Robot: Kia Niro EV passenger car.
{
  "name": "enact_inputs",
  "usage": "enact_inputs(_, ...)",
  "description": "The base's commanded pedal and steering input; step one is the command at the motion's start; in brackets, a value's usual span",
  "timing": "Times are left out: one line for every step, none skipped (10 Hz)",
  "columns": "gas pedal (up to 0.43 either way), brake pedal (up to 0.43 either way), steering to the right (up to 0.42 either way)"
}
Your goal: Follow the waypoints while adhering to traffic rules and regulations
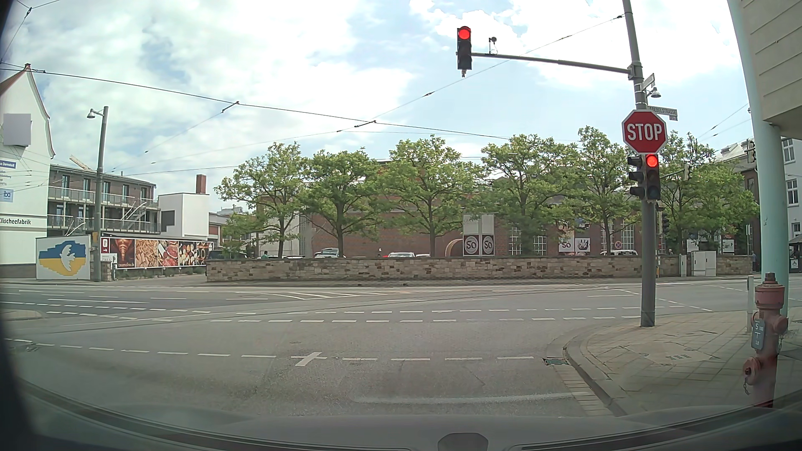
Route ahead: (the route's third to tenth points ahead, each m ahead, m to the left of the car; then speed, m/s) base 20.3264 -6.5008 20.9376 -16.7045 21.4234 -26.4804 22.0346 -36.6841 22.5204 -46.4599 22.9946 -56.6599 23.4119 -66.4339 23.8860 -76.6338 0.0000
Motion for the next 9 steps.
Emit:
enact_inputs(0.000, 0.323, 0.036)
enact_inputs(0.000, 0.323, 0.036)
enact_inputs(0.000, 0.323, 0.036)
enact_inputs(0.000, 0.323, 0.036)
enact_inputs(0.000, 0.323, 0.036)
enact_inputs(0.000, 0.323, 0.036)
enact_inputs(0.000, 0.323, 0.036)
enact_inputs(0.000, 0.323, 0.036)
enact_inputs(0.000, 0.323, 0.036)
